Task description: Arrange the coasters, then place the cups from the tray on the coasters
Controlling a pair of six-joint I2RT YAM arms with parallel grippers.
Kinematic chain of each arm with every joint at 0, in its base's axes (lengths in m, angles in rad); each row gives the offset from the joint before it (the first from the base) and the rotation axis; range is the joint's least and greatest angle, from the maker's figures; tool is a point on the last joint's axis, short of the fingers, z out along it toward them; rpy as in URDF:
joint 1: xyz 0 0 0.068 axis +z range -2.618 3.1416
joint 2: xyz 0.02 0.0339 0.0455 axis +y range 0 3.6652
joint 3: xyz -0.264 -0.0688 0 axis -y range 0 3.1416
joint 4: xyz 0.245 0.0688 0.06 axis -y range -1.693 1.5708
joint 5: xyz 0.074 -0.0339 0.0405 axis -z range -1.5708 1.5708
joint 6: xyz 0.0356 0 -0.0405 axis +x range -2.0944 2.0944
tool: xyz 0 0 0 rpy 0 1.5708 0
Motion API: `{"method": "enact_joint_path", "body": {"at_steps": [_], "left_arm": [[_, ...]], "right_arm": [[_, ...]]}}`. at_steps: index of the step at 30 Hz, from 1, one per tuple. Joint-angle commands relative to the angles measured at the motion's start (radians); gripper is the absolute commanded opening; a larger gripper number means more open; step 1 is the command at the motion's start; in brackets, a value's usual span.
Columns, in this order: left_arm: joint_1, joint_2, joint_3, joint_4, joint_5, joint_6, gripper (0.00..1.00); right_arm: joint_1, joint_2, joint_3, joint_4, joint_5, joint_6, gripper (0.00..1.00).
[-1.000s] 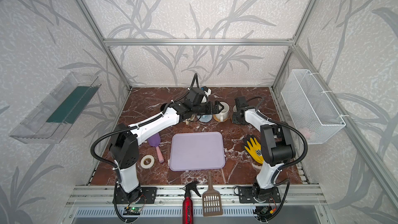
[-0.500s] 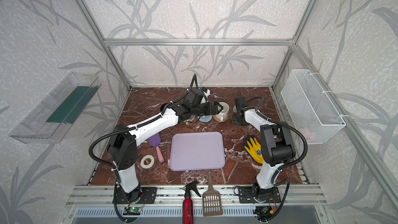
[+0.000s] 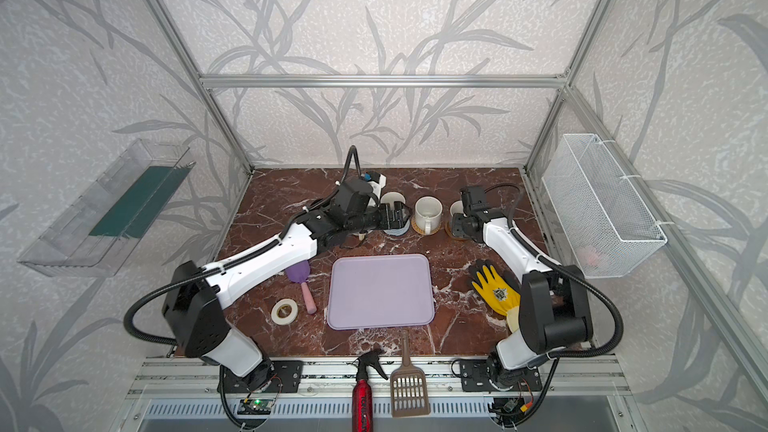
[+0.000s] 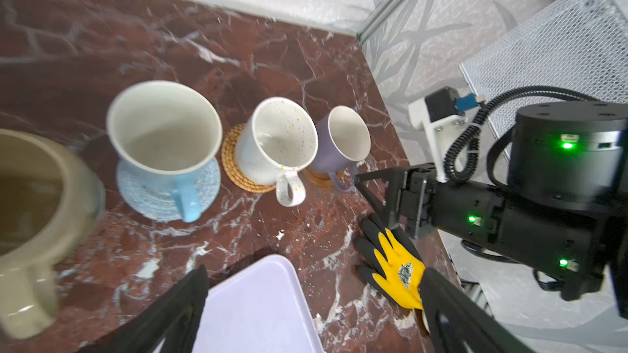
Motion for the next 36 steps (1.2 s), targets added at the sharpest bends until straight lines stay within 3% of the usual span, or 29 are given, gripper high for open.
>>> {"method": "enact_joint_path", "body": {"at_steps": [1,6,8,14,15,19,23,28,36], "left_arm": [[0.018,-0.138,-0.081,-0.012,-0.167,0.114,0.99],[0.106,-0.333,-0.243,-0.065,-0.317,0.206,0.99],[0.143,-0.41,-0.321,-0.049,-0.369,0.243,0.99],[0.215,-0.57,-0.497,-0.033,-0.575,0.325,0.99],[0.217,-0.6,-0.545,0.002,-0.638,0.289,0.99],[0.244,-0.698,-0.747,0.243,-0.7,0.402,0.99],[0.263,-0.713,-0.844,0.345,-0.819,0.472,0.98],[0.296,-0.656,-0.97,0.557,-0.834,0.629,0.99],[0.483,-0.496,-1.05,0.819,-0.619,0.593,0.99]], "right_arm": [[-0.001,-0.094,-0.007,-0.069,0.01,-0.021,0.75],[-0.002,-0.224,-0.045,-0.091,0.072,-0.014,0.77],[-0.003,-0.294,-0.11,-0.029,0.094,0.001,0.99],[-0.006,-0.404,-0.266,0.119,0.125,0.021,0.99],[-0.006,-0.408,-0.293,0.154,0.122,-0.001,0.99],[-0.009,-0.411,-0.373,0.274,0.12,-0.097,0.98],[-0.009,-0.406,-0.416,0.352,0.15,-0.109,0.98],[-0.009,-0.423,-0.553,0.536,0.152,-0.227,0.99],[-0.01,-0.376,-0.728,0.957,0.114,-0.318,1.0]]}}
